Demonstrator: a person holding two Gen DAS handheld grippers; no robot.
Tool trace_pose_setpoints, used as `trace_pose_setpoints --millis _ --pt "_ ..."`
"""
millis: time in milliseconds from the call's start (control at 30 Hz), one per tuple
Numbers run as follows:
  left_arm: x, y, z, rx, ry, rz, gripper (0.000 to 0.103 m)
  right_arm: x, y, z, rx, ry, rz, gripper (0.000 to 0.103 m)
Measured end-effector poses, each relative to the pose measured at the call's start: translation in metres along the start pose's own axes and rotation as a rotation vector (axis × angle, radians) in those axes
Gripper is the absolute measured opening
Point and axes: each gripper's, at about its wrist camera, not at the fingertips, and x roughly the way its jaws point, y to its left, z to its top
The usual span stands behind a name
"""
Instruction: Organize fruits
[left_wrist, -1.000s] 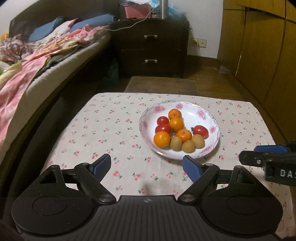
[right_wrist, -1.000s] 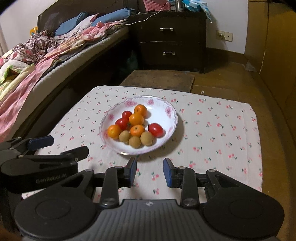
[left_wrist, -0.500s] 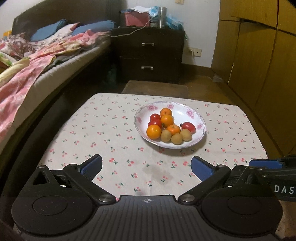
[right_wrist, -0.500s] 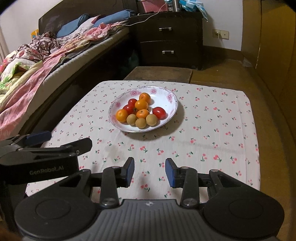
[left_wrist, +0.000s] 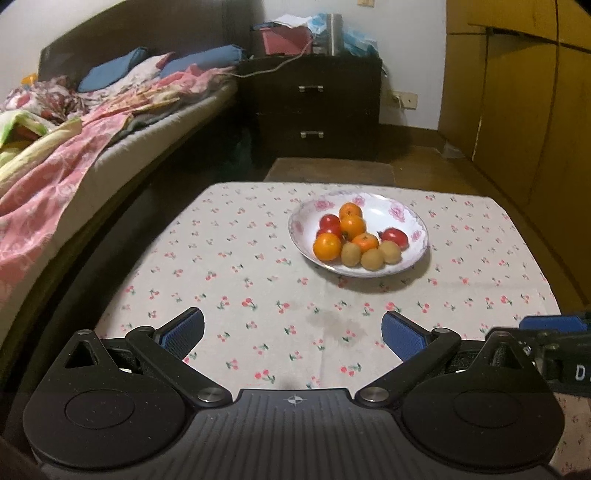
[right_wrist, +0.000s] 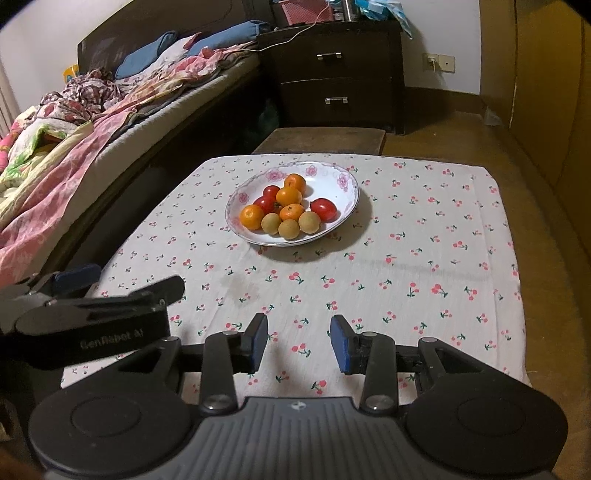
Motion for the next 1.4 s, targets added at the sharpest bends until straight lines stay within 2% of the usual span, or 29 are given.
trace_pose_setpoints --millis 267,500,733,1400 --pt "0.004 0.005 -0.013 -0.06 0.102 -0.051 0.103 -0.001 -0.002 -0.013 0.025 0.019 -0.01 0.039" --pt "0.007 0.0 -0.026 -0.033 0.177 -0.041 0.103 0.002 0.001 -0.022 0.016 0.04 -0.029 0.039" --pt "0.005 -0.003 -0.03 -0.032 0.201 -0.063 0.103 0.006 0.006 -0.032 0.007 0.073 -0.032 0.039" --pt "0.003 -0.004 -0.035 -0.042 0.223 -0.07 0.103 0.005 0.007 -0.039 0.014 0.085 -0.037 0.039"
